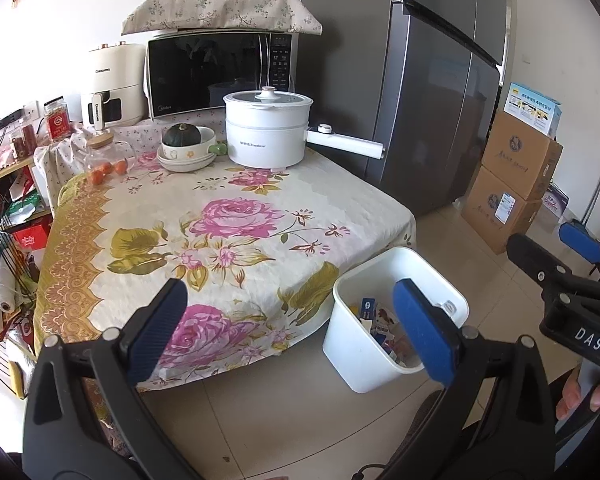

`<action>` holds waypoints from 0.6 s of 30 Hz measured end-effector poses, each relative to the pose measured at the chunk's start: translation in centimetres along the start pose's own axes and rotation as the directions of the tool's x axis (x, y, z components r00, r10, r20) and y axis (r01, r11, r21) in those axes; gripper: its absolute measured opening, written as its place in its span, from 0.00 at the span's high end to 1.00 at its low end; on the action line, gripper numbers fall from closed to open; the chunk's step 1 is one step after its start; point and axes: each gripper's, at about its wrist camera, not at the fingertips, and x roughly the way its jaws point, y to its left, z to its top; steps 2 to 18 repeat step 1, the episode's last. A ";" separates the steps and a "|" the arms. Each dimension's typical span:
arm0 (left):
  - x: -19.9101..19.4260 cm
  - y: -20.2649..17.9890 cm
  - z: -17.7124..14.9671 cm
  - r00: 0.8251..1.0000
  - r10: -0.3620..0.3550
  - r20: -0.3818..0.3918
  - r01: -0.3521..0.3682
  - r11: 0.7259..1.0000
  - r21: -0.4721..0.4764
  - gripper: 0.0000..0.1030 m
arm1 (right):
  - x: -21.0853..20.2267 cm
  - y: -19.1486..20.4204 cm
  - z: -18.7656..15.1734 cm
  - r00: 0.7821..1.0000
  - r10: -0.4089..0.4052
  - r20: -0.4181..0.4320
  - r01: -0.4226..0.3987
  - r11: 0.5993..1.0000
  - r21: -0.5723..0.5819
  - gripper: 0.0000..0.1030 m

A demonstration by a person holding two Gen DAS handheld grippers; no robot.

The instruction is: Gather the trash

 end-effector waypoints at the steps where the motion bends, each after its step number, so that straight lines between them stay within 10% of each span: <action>1: 0.1 0.1 0.1 1.000 -0.007 -0.007 0.007 1.000 0.000 0.01 | 0.0 0.0 -0.1 1.000 0.001 -0.002 -0.001 1.000 0.000 0.00; 18: 0.1 0.1 0.1 1.000 -0.007 -0.007 0.007 1.000 0.000 0.01 | 0.0 0.0 -0.1 1.000 0.001 -0.002 -0.001 1.000 0.000 0.00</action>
